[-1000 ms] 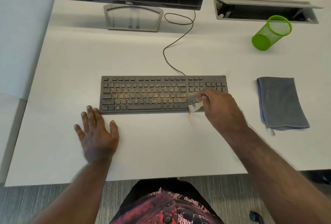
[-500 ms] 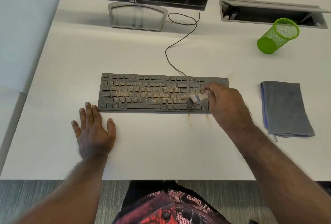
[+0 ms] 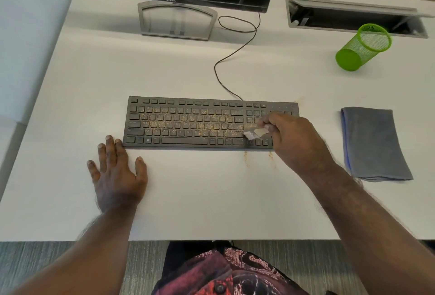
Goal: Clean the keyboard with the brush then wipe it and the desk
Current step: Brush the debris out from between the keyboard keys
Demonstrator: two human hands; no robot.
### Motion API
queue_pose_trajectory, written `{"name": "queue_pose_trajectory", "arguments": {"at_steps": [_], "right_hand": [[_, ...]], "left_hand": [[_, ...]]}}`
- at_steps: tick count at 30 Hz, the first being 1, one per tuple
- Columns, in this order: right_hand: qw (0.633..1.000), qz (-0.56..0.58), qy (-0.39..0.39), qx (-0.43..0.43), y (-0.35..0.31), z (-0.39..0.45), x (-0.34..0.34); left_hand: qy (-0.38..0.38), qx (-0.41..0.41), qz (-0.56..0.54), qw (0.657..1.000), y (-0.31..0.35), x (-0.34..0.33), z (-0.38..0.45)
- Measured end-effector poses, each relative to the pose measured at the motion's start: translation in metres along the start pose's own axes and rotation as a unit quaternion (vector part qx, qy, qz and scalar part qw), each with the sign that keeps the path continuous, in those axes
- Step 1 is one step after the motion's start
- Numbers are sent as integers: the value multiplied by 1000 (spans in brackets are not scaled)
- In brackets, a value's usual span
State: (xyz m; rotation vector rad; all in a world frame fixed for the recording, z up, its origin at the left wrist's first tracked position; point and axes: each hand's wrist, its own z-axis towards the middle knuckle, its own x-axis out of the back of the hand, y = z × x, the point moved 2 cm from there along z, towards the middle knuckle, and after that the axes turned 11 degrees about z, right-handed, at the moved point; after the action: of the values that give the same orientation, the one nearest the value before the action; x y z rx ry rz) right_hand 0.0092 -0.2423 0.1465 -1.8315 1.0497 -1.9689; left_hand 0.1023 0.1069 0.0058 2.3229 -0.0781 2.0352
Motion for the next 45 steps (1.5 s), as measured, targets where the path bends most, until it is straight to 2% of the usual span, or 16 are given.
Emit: {"name": "queue_pose_trajectory", "arguments": {"at_steps": [4, 7, 11, 14, 17, 20, 23, 26, 29, 34, 39, 45], "right_hand": [[999, -26, 2, -35, 6, 3, 6], [1000, -10, 19, -21, 3, 5, 6], [999, -16, -22, -17, -1, -1, -4], [998, -35, 5, -58, 7, 2, 4], [998, -7, 35, -56, 6, 2, 8], [999, 0, 19, -34, 1, -3, 0], [998, -22, 21, -53, 7, -3, 3], [994, -15, 68, -80, 16, -2, 14], [995, 7, 75, -68, 18, -6, 14], [995, -38, 42, -76, 20, -13, 10], [994, -7, 100, -53, 14, -10, 13], [995, -36, 46, -84, 15, -10, 8]], "left_hand": [[-2, 0, 0, 1000, 0, 0, -1], [-4, 1, 0, 1000, 1, 1, 0], [-3, 0, -4, 1000, 1, 2, 0], [-3, 0, -3, 1000, 1, 2, -1], [-2, 1, -2, 1000, 1, 2, 0], [-2, 6, -4, 1000, 1, 1, 0], [0, 5, -5, 1000, 1, 1, 1], [-3, 4, 0, 1000, 0, 1, 0], [-2, 5, 1, 1000, 1, 1, 0], [-3, 2, 3, 1000, 1, 1, 1], [-3, 2, 2, 1000, 0, 1, 0], [2, 1, -1, 1000, -1, 0, 1]]}}
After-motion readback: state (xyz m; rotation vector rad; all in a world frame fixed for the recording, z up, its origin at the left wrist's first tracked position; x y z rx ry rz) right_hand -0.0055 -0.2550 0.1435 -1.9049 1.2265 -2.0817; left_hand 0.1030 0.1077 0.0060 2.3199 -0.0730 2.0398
